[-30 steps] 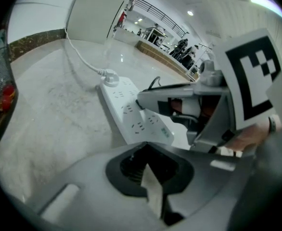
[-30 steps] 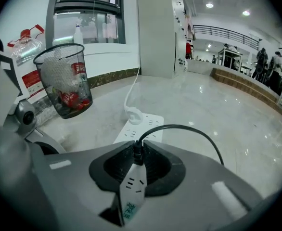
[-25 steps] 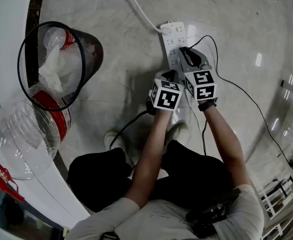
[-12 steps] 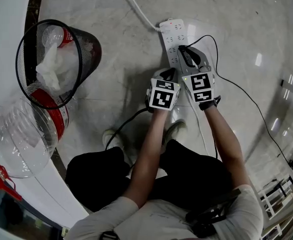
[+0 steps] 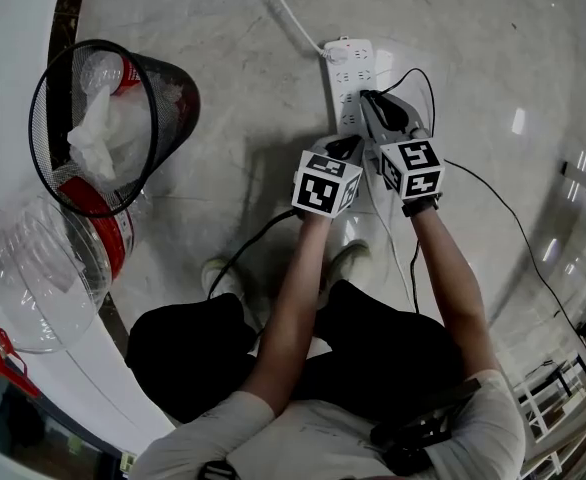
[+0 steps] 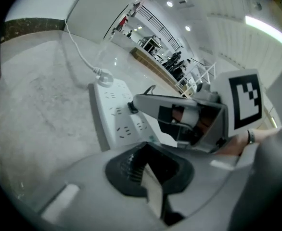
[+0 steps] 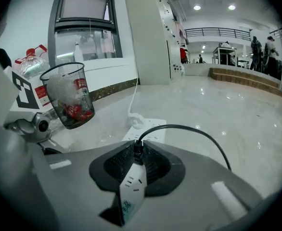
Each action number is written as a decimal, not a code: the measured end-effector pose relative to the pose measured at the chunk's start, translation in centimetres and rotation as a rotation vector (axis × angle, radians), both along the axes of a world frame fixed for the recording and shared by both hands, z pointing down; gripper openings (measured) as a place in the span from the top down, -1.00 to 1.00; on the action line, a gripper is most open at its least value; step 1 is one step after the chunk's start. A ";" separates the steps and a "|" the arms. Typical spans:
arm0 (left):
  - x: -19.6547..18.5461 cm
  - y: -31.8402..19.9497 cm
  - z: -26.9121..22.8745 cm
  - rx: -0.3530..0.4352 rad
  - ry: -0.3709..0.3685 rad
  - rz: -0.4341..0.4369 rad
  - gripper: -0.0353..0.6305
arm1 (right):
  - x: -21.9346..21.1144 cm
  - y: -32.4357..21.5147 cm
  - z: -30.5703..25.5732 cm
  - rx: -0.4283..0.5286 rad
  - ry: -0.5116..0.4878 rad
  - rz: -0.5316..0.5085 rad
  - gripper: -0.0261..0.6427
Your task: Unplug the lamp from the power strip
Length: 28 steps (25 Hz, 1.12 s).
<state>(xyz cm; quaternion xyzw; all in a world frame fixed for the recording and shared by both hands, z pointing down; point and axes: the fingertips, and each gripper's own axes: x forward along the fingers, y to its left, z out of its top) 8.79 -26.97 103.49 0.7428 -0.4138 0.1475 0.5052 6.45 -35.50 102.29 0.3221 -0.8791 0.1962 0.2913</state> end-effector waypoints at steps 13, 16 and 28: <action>3.1 -0.7 1.2 0.002 -0.066 0.084 0.90 | -0.1 -0.3 -0.1 -0.130 -0.099 0.021 0.75; 3.9 -0.6 1.3 0.031 -0.093 0.115 0.90 | -0.2 0.0 -0.3 -0.113 -0.087 0.003 0.75; 4.0 -0.5 0.7 -0.023 -0.010 0.122 0.90 | -0.3 0.4 -0.6 -0.086 -0.027 -0.064 0.75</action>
